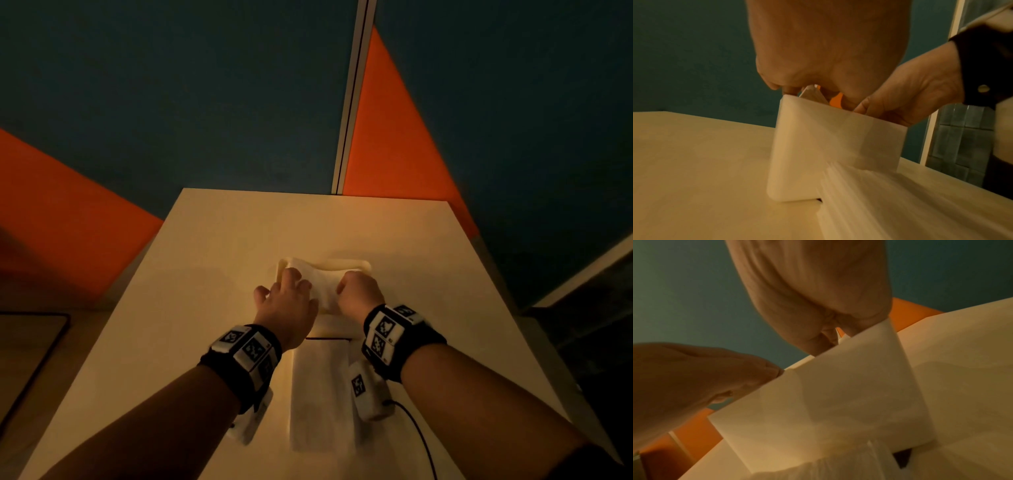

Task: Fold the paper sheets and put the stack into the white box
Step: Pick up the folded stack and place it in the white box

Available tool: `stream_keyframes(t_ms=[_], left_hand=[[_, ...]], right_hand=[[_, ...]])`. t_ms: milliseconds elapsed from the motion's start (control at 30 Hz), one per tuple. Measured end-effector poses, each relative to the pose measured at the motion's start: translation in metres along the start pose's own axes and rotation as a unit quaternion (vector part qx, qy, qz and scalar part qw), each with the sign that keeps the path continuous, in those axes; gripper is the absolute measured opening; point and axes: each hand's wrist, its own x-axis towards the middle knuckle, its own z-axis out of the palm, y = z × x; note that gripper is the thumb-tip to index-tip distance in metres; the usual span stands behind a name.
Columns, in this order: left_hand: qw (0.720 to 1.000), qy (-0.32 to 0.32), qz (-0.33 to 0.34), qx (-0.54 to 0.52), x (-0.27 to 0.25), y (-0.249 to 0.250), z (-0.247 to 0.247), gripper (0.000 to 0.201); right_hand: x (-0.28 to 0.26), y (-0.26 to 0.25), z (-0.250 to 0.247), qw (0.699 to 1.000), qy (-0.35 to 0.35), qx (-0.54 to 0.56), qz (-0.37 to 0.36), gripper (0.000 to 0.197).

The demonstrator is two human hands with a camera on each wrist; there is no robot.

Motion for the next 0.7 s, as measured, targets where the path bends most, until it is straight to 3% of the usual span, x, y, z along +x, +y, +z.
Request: stream_keyframes(t_ms=[333,433,600,700], left_hand=[[0.994,-0.048,0.038,0.088,0.002,-0.004,0.007,0.049],[0.988,-0.062,0.056,0.13,0.001,-0.003,0.004,0.048],[0.985,-0.087,0.06,0.138,0.001,-0.003,0.004,0.049],[0.985,-0.097,0.05,0.136,0.001,-0.002,0.001,0.05]], right_hand=[[0.002,-0.008,0.0,0.989,-0.12,-0.087,-0.014,0.028],[0.001,-0.009,-0.002,0.983,-0.128,-0.13,-0.008,0.024],[0.001,-0.008,0.007,0.96,-0.129,-0.249,-0.016,0.041],[-0.006,-0.006,0.004,0.96,-0.142,-0.235,-0.055,0.043]])
